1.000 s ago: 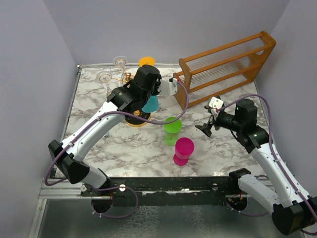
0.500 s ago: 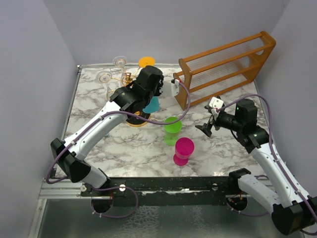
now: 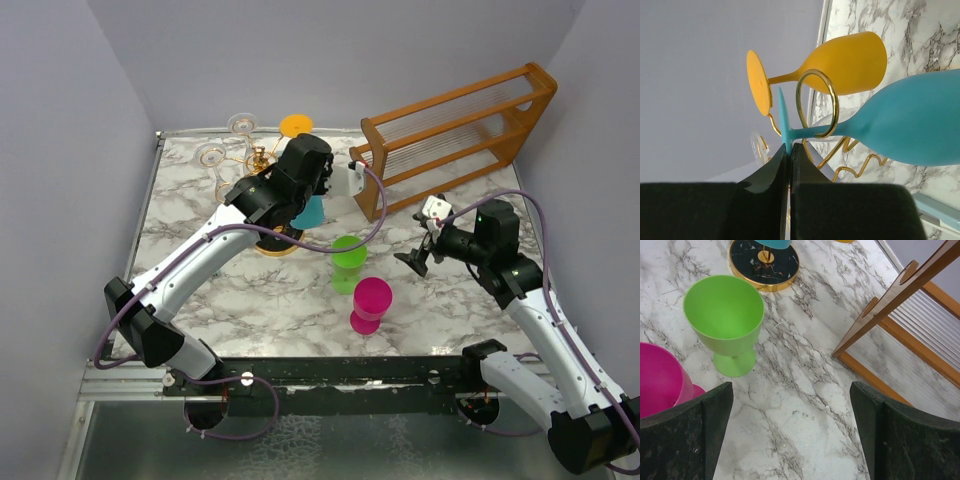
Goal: Place the wine glass upside down on the wine glass rack
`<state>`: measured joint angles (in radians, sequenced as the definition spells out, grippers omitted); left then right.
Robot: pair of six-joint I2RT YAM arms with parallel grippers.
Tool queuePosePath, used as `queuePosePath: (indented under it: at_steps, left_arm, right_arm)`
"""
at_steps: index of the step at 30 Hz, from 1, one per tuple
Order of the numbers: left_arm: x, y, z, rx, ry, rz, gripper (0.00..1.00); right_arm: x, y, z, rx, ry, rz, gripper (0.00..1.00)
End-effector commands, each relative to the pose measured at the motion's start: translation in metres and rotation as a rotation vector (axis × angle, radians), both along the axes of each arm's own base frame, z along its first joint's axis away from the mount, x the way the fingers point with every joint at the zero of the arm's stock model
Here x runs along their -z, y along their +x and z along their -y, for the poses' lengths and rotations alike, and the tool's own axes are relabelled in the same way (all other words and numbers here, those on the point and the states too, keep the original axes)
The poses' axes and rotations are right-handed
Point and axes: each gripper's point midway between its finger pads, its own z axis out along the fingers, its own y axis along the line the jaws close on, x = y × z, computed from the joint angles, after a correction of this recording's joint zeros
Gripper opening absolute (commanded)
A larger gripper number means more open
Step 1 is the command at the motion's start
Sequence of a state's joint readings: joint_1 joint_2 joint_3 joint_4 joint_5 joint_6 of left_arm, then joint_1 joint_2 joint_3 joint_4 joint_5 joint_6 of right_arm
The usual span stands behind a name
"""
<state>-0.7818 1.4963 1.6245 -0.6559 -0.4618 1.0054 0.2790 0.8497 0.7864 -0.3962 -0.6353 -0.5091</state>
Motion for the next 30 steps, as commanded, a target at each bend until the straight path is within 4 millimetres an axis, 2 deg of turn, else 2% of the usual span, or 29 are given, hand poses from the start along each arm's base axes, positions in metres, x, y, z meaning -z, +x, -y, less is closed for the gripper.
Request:
queuePosePath:
  at_steps: [1, 17, 30]
  left_arm:
    - [-0.010, 0.003, 0.005, -0.018, -0.033, 0.035, 0.00]
    - [-0.002, -0.003, 0.024, 0.021, -0.072, -0.005, 0.02]
    - [0.001, -0.003, 0.031, 0.026, -0.078, -0.014, 0.11]
  right_arm:
    - [-0.004, 0.000, -0.001, -0.011, 0.016, 0.020, 1.00]
    - [-0.003, 0.000, 0.000, -0.010, 0.014, 0.020, 0.99]
    - [-0.001, 0.000, 0.000, -0.010, 0.011, 0.020, 1.00]
